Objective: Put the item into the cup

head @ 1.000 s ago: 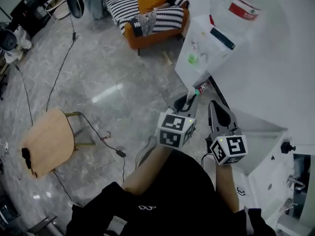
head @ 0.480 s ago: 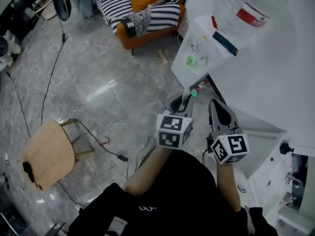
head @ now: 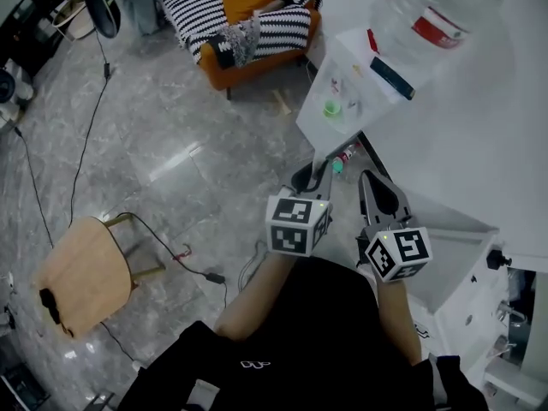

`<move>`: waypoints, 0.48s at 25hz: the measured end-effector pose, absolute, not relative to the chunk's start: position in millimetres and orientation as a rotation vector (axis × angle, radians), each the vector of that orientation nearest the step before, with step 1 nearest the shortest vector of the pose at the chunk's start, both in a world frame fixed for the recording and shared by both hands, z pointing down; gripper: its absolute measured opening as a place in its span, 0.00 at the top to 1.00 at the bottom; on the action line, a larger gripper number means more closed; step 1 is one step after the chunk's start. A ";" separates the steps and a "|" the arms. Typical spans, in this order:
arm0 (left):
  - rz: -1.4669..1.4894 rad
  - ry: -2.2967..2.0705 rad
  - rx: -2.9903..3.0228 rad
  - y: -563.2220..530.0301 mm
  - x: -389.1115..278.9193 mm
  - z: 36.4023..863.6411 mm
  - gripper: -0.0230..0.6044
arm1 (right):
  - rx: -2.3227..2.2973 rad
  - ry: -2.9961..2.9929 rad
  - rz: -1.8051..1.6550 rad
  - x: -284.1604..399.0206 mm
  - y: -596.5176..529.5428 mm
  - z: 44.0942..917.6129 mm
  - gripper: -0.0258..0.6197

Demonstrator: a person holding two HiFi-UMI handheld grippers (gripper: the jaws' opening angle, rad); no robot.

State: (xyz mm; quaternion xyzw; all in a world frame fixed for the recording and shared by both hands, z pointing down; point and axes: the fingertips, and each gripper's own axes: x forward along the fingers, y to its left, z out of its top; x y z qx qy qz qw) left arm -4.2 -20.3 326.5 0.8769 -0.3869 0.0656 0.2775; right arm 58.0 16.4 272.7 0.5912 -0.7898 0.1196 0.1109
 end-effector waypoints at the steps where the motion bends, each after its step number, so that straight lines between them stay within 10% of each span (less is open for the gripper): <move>1: 0.178 -1.036 2.365 -21.7 -4.7 323.8 0.87 | 1.746 -2.324 0.352 58.4 14.8 271.9 0.95; 12: 0.277 -0.961 2.399 -34.6 22.1 336.7 0.87 | 1.759 -2.350 0.462 74.5 -13.1 294.4 0.95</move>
